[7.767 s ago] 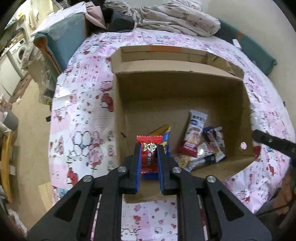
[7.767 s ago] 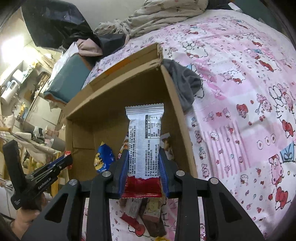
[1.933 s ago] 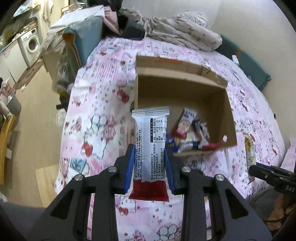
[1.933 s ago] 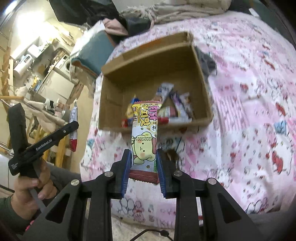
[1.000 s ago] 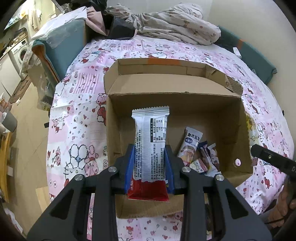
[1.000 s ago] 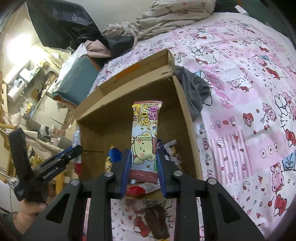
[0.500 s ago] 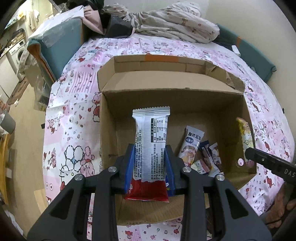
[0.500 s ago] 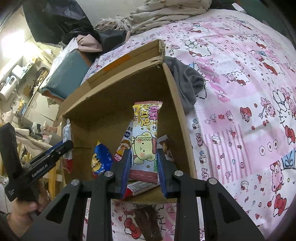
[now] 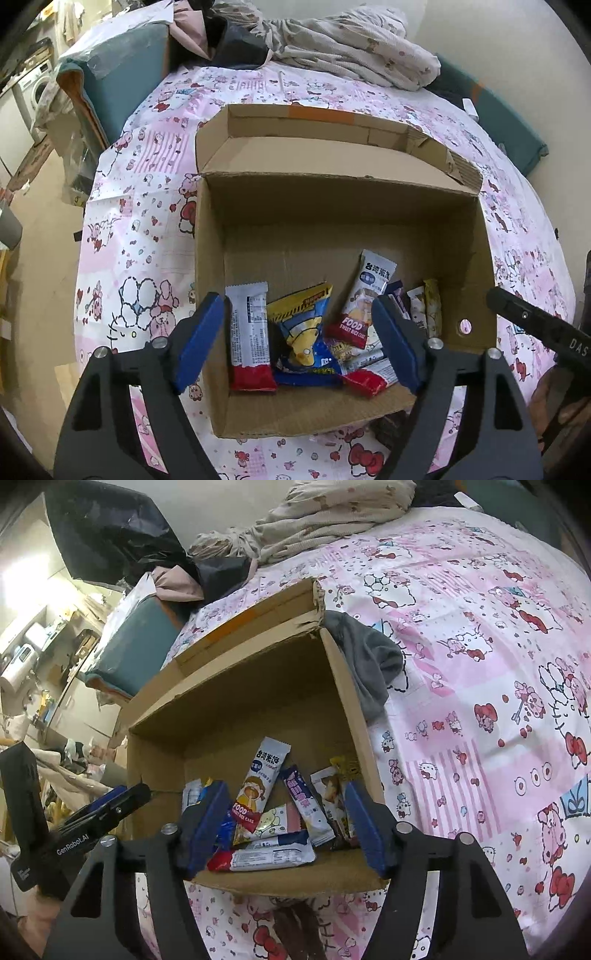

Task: Organize snacks
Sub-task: 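Move right tool to the brown braised snack packet and grasp it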

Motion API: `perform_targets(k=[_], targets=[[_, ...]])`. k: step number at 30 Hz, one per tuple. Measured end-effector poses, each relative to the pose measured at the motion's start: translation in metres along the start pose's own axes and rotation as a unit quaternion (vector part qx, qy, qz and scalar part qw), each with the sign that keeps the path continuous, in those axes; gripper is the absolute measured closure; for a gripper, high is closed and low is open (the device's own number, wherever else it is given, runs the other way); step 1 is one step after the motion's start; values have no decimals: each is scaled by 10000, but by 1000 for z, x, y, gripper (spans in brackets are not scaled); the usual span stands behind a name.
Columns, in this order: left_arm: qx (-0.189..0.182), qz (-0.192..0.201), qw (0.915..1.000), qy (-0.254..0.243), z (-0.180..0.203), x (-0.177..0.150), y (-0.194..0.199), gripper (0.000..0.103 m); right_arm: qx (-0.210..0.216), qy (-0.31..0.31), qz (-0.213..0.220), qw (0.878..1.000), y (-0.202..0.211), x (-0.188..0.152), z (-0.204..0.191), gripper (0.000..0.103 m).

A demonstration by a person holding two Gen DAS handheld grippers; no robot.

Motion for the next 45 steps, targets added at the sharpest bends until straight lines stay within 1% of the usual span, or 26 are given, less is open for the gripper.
perform_targets(k=[12,14,17,20,21,22,23,24,27,29,32,33,36,38,39,40,42,45], targets=[[-39,49,10000,-40,-2,-10,12,24,-8,-109,78,9999,9,-1,0,33],[-95,59,9999,-29,-3,-12,16,24,-55,-90,80,9999,13,-4,-1,31],[-118,111,9999,-12,-7,-16,26,24,-116,-84,38,9999,20,-12,-1,23],[59,313,9995,-15,-16,-18,37,24,-169,-68,30,9998,30,-20,-1,17],[103,371,9993,15,-20,-18,41,22,-192,-55,18,9998,33,-24,-1,14],[101,373,9992,62,-23,-21,44,19,-196,-60,1,9998,34,-28,-1,12],[81,360,9992,135,-27,-23,46,17,-199,-69,-59,9998,34,-34,-1,12],[39,364,9990,246,-31,-26,51,17,-227,-56,-144,9996,33,-40,-2,12],[-17,449,9983,369,-37,-31,62,17,-367,93,-558,9977,22,-66,-5,12],[-10,485,9981,384,-40,-35,69,17,-318,194,-902,9952,12,-87,-11,12],[-13,401,9980,497,-45,-43,72,17,-248,339,-1290,9908,0,-114,-23,12],[-20,363,9978,546,-47,-45,72,17,-265,427,-1496,9875,-8,-124,-27,12],[22,279,9977,621,-53,-51,72,17,-538,817,-2038,9741,-31,-149,-29,12],[82,233,9983,534,-55,-56,72,17,-697,1091,-2337,9636,-43,-161,-30,13],[194,215,9986,441,-56,-58,72,17,-771,1219,-2474,9581,-49,-167,-30,14],[309,193,9988,325,-57,-59,71,17,-837,1346,-2606,9524,-55,-174,-29,19],[371,119,9991,144,-57,-64,69,17,-909,1485,-2788,9444,-62,-183,-29,27],[294,126,9994,99,-56,-67,70,17,-968,1636,-2778,9416,-67,-183,-32,27]])
Point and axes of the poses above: each gripper's, at about its wrist camera, not at the fingertips, and y roughly against the way its jaws point, z to its right, x to its top, the point moved 10 cm from there along -y, roughly the way its jaws point, and after that the axes turned 11 degrees about y, right-handed, at the moved point
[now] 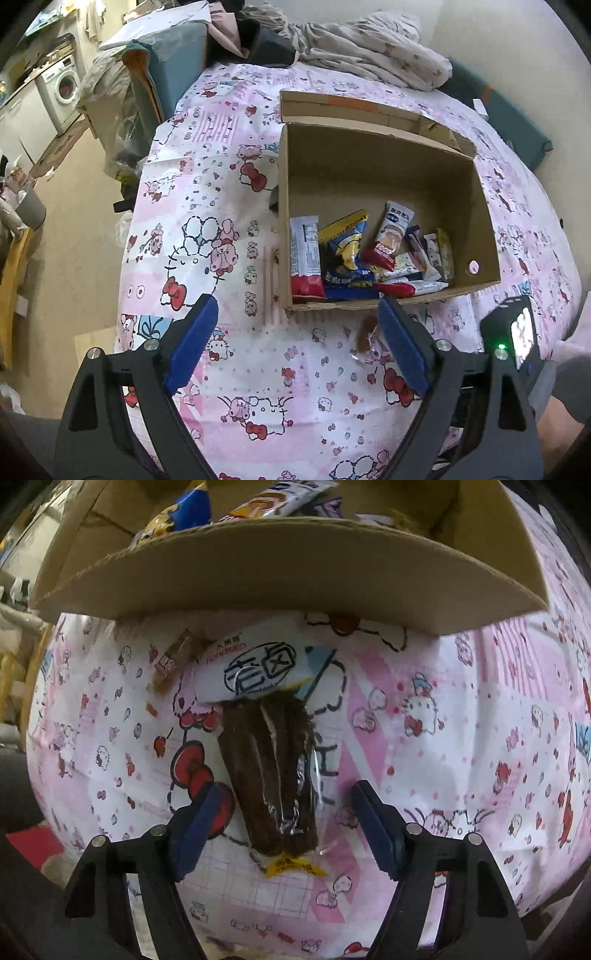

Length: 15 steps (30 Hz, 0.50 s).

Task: Organize snacks
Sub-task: 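Move right tool to the brown braised snack packet and grasp it, then grasp a small clear candy packet with left tool while right tool lifts its packet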

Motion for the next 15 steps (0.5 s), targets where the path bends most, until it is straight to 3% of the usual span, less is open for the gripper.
perform_targets(k=[3,7,9,15], targets=[[-34,-2,10000,-64,3,-1,1,17,-83,68,-17,9999,-3,5,-2,28],[-46,11,10000,-85,7,-1,2,17,-111,356,0,9993,2,5,-8,51],[-33,9,9999,-133,8,-1,1,17,-15,380,21,9993,8,5,-14,57],[-93,-111,9999,-82,9,-5,-2,17,180,251,146,9994,28,-8,-23,60]])
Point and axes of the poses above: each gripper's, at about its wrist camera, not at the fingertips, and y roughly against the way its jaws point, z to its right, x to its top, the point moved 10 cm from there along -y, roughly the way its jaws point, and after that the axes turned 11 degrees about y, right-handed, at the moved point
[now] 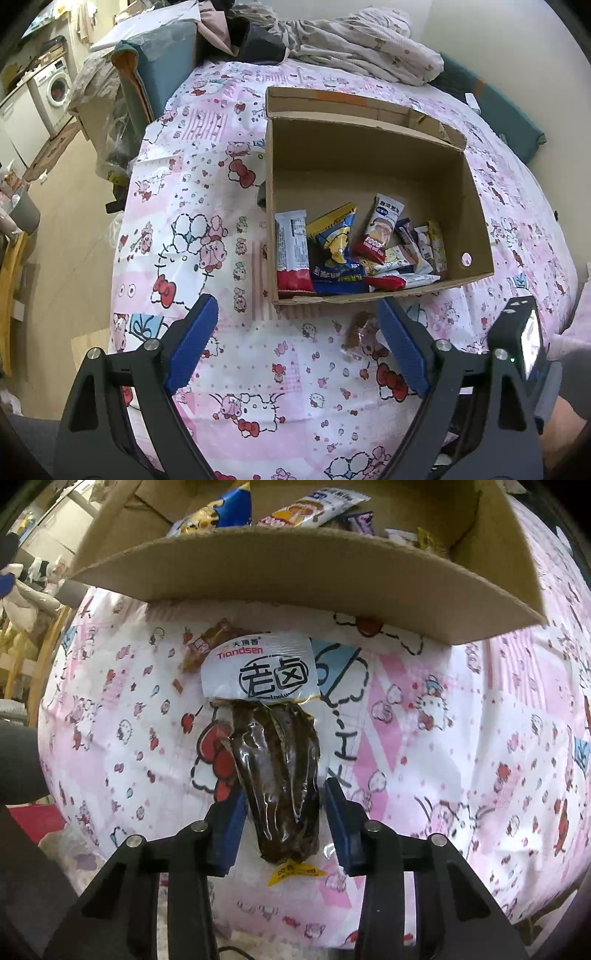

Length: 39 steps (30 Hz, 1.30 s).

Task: Organize snacks
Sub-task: 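Grasp a small clear candy packet with left tool while right tool lifts its packet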

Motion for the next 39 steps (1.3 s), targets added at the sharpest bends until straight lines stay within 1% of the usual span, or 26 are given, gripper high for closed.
perform_targets(k=[6,11,13,15,17,20,22,24,25,26,27,29,30,32,35,36,38,39], targets=[[13,-51,10000,-63,6,-4,-4,17,434,-497,261,9975,22,-11,4,60],[38,-121,9998,-149,8,-10,-6,17,896,-915,422,9909,37,-25,9,60],[-39,-197,9996,-218,10,-16,-6,17,1021,-1120,512,9871,39,-28,15,60],[-59,-292,9989,-354,13,-27,-9,17,1043,-1241,600,9850,44,-26,17,60],[-90,-503,9972,-553,19,-46,-17,19,1063,-1353,683,9827,46,-28,19,60],[-39,-903,9925,-818,29,-71,-39,29,1142,-1581,742,9780,50,-34,29,60],[-31,-1156,9897,-844,36,-83,-56,36,1153,-1688,802,9756,53,-36,36,60],[17,-1427,9860,-861,46,-93,-78,37,1195,-1755,780,9741,51,-38,41,60],[10,-1485,9848,-903,50,-96,-84,37,1200,-1769,774,9738,51,-39,42,60],[42,-1514,9831,-1025,55,-98,-91,37,1198,-1774,783,9737,51,-39,43,60],[189,-1454,9811,-1264,61,-98,-98,38,1172,-1790,830,9733,53,-38,46,60],[343,-1399,9781,-1504,67,-97,-107,45,1155,-1827,909,9721,58,-38,55,60],[397,-1415,9768,-1560,69,-96,-112,53,1184,-1850,935,9711,61,-39,58,60],[393,-1501,9754,-1563,72,-96,-120,58,1215,-1876,968,9699,62,-39,59,60],[404,-1545,9741,-1602,75,-92,-131,59,1231,-1824,1016,9702,68,-41,62,60],[437,-1541,9739,-1605,74,-91,-134,60,1214,-1814,1019,9705,66,-39,59,60],[427,-1529,9736,-1638,74,-90,-139,84,1194,-1810,1005,9710,63,-38,56,60],[430,-1522,9729,-1685,74,-90,-138,89,1180,-1808,994,9714,63,-38,55,60]])
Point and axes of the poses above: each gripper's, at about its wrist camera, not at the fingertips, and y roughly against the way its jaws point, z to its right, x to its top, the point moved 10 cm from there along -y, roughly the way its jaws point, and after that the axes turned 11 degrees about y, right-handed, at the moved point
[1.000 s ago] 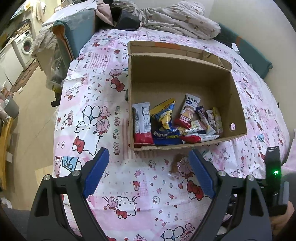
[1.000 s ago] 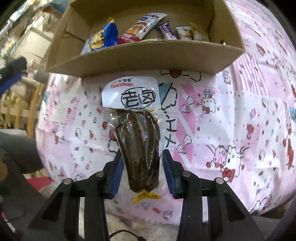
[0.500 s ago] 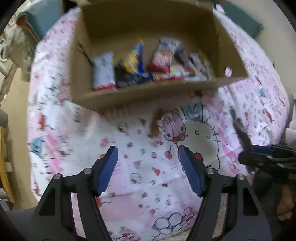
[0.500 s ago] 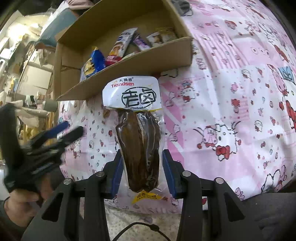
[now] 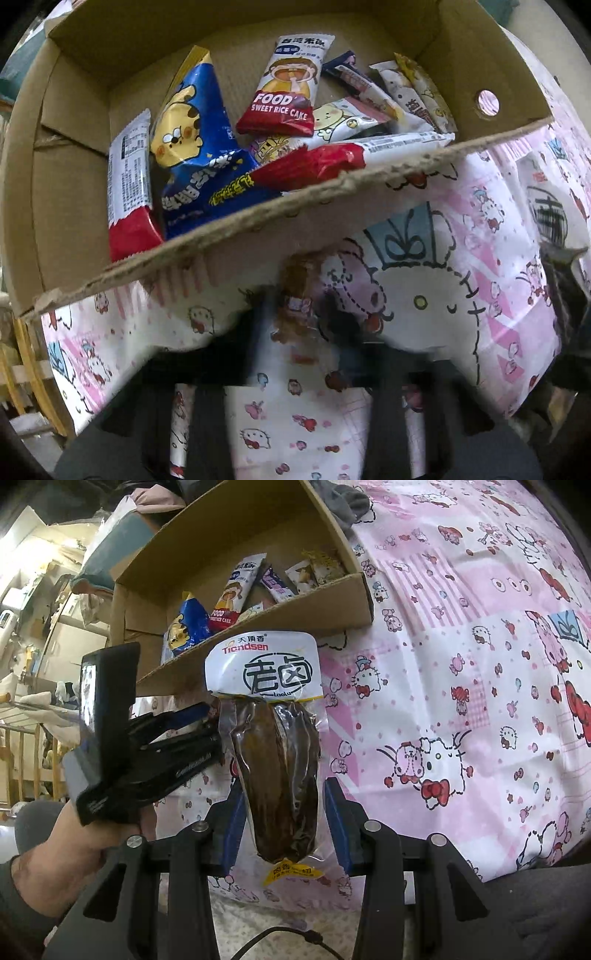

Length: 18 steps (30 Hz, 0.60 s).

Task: Organize snacks
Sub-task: 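Grasp a small clear candy packet with left tool while right tool lifts its packet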

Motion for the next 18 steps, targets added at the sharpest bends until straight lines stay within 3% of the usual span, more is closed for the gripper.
perform_targets(k=[3,10,18], targets=[[-214,-112,9997,-35,6,-8,8,90,2,-6,10,10000,1,-1,0,60],[-301,-285,9984,392,-9,-40,37,90,182,162,-23,9997,-1,-2,-15,60],[-370,114,9954,878,-52,-56,98,90,570,364,121,9976,10,-7,-43,60]])
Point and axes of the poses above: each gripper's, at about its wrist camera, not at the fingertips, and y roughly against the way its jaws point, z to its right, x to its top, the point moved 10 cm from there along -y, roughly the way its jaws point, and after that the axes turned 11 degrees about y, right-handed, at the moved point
